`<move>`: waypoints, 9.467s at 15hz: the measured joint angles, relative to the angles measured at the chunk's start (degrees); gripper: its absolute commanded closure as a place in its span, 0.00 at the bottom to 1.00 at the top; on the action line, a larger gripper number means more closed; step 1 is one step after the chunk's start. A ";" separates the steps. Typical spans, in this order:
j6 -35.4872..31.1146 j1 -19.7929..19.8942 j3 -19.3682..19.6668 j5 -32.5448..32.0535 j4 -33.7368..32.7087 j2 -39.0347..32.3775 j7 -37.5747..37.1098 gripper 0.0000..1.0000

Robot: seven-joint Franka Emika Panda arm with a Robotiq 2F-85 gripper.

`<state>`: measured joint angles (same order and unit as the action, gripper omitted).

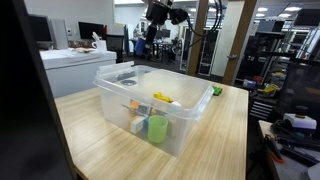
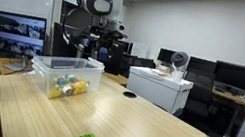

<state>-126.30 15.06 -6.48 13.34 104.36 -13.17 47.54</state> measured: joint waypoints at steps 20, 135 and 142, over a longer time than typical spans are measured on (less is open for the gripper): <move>20.46 -2.94 13.84 -8.27 -1.23 -0.17 26.07 0.00; 18.12 -18.20 10.64 5.41 18.06 25.55 21.77 0.00; 17.77 -13.67 14.73 6.37 16.28 23.73 4.42 0.00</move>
<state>-108.53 1.39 8.25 19.71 120.64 10.57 51.96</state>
